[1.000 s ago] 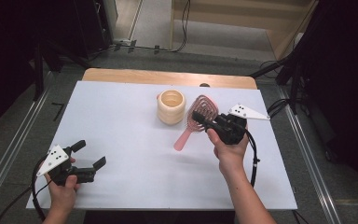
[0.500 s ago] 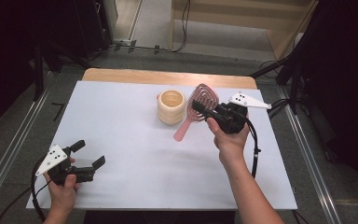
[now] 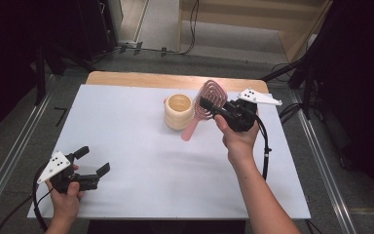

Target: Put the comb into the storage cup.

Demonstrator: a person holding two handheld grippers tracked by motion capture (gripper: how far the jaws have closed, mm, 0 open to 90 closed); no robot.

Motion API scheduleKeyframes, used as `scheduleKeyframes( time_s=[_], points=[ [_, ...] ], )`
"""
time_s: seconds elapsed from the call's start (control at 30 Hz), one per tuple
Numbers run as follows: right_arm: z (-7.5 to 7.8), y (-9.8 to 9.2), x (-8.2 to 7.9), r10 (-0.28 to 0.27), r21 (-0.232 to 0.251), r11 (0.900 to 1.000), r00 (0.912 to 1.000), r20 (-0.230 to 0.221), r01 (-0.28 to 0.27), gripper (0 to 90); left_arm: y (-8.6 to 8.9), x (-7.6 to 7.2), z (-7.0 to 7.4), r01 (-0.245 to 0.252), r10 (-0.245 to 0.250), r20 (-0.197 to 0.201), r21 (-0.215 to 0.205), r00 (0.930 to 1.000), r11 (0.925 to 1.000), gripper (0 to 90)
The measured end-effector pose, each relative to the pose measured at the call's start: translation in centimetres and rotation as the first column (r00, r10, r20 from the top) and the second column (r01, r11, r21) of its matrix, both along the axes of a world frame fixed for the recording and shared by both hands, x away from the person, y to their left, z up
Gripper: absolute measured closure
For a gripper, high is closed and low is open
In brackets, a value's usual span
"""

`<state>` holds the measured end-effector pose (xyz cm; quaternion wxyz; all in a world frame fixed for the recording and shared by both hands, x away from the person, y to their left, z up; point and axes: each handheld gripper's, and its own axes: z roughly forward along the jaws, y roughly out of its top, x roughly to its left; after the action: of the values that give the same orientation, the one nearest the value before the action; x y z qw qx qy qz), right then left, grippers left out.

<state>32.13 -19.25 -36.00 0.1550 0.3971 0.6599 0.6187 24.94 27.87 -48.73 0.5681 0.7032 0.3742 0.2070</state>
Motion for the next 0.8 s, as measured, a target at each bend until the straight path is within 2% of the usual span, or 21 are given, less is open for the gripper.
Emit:
scheduleKeyframes(
  time_s=[0.7,0.8],
  points=[
    [1.4,0.4,2.1,-0.018,0.001,1.000,0.9996,0.023,0.018,61.9,0.0,0.0,0.0,0.000,0.000,-0.004,0.004,1.0000,1.0000,0.0],
    [1.7,0.5,2.5,-0.027,0.005,1.000,0.9994,0.023,0.027,62.0,0.0,-0.1,0.0,-0.006,0.006,0.006,0.007,1.0000,1.0000,1.4]
  ],
)
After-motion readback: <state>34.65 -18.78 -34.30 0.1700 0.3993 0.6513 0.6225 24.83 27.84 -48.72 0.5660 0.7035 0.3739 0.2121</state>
